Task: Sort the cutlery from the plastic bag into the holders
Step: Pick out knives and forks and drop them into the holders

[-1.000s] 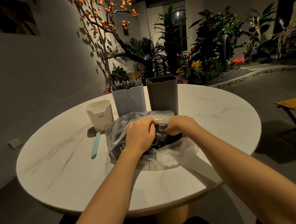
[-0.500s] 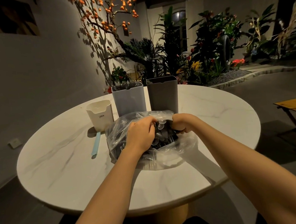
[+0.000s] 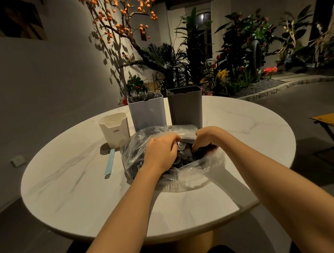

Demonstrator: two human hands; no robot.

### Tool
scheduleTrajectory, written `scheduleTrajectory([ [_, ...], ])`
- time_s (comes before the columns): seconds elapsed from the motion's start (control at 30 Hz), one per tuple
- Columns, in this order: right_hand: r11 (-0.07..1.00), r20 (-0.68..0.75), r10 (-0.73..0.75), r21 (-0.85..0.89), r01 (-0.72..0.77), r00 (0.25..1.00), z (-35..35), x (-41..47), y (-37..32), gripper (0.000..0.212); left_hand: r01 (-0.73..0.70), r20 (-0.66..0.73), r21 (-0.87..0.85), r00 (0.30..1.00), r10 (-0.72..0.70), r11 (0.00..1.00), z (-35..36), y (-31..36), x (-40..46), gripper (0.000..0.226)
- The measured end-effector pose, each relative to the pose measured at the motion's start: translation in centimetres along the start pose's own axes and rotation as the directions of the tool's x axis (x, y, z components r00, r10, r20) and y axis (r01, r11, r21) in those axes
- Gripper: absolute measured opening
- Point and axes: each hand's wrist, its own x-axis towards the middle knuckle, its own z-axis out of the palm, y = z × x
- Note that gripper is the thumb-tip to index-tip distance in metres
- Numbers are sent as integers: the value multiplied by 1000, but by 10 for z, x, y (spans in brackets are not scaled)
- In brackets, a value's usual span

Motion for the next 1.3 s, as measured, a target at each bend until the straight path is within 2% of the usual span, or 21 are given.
scheduleTrajectory([
  [0.17,994,-39,14,108,-10,999,8,3,0,23,-92,161,155,985,66,984,1,0,2,32],
  [0.4,976,-79,21,219,-4,997,14,4,3,30,-77,166,162,985,50,984,3,-1,2,33],
  [0.63,947,-133,36,320,9,990,10,4,-1,24,-91,237,205,971,41,974,4,-5,4,35],
  [0.97,894,-136,53,447,14,989,7,8,-2,17,-100,225,162,972,62,982,5,-5,3,32],
  [1.07,886,-97,60,463,-8,993,7,7,-3,9,-92,200,147,978,61,985,5,-6,2,29],
  [1.3,811,-14,54,584,-36,998,2,3,2,7,-77,172,165,984,48,983,5,-5,3,28],
])
